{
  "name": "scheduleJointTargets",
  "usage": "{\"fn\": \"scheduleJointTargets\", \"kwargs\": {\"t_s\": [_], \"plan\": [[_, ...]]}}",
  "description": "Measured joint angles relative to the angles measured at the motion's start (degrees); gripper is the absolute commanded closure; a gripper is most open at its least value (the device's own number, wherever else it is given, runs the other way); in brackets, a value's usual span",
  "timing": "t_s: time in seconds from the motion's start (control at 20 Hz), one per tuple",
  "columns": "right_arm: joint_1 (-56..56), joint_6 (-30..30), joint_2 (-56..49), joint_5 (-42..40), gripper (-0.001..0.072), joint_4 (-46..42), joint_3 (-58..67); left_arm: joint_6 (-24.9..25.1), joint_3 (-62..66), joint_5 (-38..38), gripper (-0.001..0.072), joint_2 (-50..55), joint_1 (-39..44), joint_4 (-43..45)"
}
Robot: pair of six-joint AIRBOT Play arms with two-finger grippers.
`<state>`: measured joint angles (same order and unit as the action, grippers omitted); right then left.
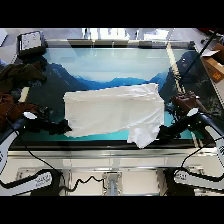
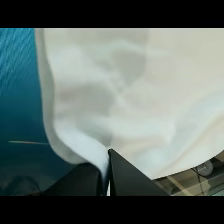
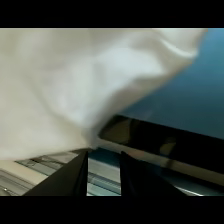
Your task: Fold the shirts.
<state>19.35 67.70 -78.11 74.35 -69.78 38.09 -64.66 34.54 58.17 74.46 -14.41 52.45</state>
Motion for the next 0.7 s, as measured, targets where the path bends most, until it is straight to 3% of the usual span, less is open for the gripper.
{"fn": "scheduleJointTargets", "kwargs": {"t_s": [0.4, 0.55, 0.65, 0.7], "plan": [[3.4, 1.4, 0.0, 1.2, 0.0332, 2.5, -0.1, 0.7, 0.0, -2.7, 0.0632, 0.1, 0.2, -3.0], [-0.2, 2.4, 0.0, -5.4, 0.0337, 9.3, -0.1, 1.3, 0.0, -2.8, 0.0632, 0.1, 0.2, -4.0], [-3.1, 3.4, 0.0, -8.8, 0.0349, 11.6, -0.1, 1.5, -0.1, -2.8, 0.0632, 0.1, 0.2, -4.4], [-4.6, 3.7, 0.0, -10.5, 0.042, 12.3, 0.0, 1.6, -0.1, -2.8, 0.0632, 0.1, 0.2, -4.5]]}}
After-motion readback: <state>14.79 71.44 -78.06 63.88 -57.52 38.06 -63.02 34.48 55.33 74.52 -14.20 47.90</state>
